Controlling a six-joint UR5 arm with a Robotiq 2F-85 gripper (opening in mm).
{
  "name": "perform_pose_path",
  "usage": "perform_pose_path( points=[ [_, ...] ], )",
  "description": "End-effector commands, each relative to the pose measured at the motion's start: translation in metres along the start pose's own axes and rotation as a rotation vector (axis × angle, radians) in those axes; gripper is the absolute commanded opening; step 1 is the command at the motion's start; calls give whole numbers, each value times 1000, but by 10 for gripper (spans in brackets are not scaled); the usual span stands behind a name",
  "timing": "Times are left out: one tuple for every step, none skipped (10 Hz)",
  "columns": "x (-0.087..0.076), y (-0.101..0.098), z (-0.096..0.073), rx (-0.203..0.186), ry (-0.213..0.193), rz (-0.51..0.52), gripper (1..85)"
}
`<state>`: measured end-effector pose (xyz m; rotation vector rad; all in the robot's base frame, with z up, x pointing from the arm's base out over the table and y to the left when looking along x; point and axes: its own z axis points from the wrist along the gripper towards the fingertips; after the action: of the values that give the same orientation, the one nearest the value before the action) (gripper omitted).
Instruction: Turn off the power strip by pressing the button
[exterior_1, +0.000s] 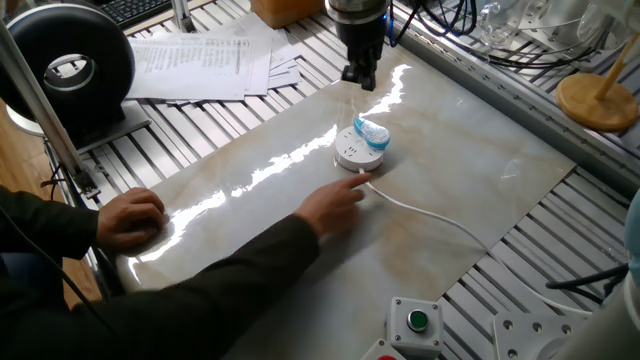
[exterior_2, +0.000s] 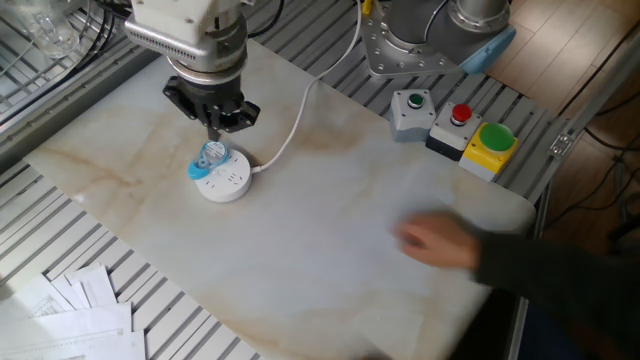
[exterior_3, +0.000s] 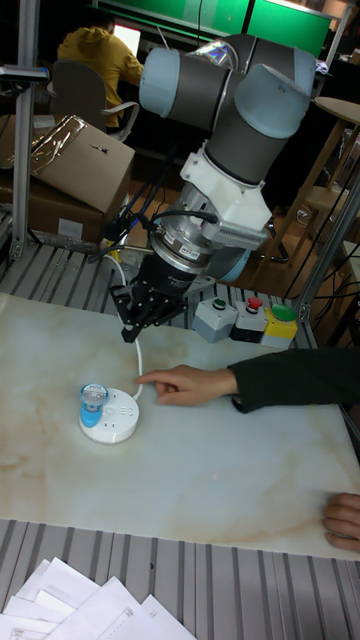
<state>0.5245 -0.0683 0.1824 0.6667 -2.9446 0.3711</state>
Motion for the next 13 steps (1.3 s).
perform_pose_path(
  points=[
    [17,-16,-2,55,69,-121,10],
    [19,-19,-2,65,78,-155,10],
    [19,-19,-2,64,77,-171,10],
    [18,-18,-2,59,74,-174,10],
    [18,-16,-2,54,73,-173,10],
    [7,-8,5,31,64,-161,10],
    [-3,2,11,9,45,-143,10],
    [-15,14,16,-10,16,-122,10],
    [-29,37,18,-60,-20,-83,10],
    [-37,62,14,-101,-33,-43,10],
    [-39,81,11,-139,-29,-13,10],
    [-45,94,16,-153,-41,12,10],
    [-50,100,23,-144,-53,35,10]
  ],
)
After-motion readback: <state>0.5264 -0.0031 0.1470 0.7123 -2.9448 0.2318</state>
